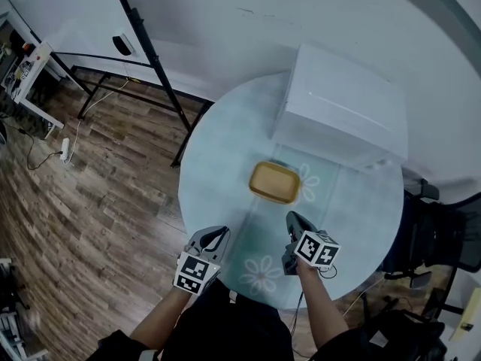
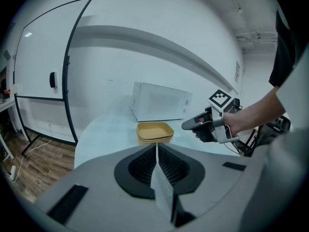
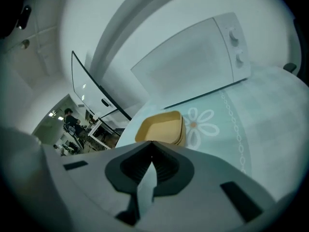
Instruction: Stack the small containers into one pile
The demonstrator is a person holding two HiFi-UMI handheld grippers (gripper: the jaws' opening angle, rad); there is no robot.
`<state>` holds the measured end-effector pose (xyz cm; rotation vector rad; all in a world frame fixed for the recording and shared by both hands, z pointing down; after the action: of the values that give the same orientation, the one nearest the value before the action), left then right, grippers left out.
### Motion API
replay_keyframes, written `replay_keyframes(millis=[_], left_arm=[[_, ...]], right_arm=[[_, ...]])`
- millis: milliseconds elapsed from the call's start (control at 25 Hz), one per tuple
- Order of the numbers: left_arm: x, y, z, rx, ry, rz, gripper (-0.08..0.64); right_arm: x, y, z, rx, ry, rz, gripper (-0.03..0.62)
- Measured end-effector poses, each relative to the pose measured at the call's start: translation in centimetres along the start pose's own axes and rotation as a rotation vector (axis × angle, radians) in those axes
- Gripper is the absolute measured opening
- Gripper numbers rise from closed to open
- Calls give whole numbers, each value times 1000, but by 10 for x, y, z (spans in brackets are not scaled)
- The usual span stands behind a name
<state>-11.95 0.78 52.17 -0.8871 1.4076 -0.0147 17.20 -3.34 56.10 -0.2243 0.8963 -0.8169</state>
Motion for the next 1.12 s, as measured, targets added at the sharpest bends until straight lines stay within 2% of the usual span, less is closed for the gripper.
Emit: replay_keyframes(millis=[200,440,680,880,1120], left_arm=[[4,13,5,-29,-22,29,23],[8,24,14,-59,-43,62,23],[16,37,35,-71,-44,108,23],[25,49,58,-42,-47,137,23],[25,62,75,29,-10,161,23]], right_arm=[[-26,31,-35,-48,124,75,25],[-55,64,-62,-89,227,130,25],[-70,95,-90,-120,354,185,25],[-71,117,-108,-94,406,216,25],[-71,132,-109,-61,428,230,25]])
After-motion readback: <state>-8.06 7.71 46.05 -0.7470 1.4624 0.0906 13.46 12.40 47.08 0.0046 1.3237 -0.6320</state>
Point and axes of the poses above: the fingertips, and each gripper's own axes: y backward along the fingers, z to its right, x out of its top, the point moved 10 cm from there along y, backward along the fingers, and after that the axes turned 9 degrees about x, right-handed, at the moved point
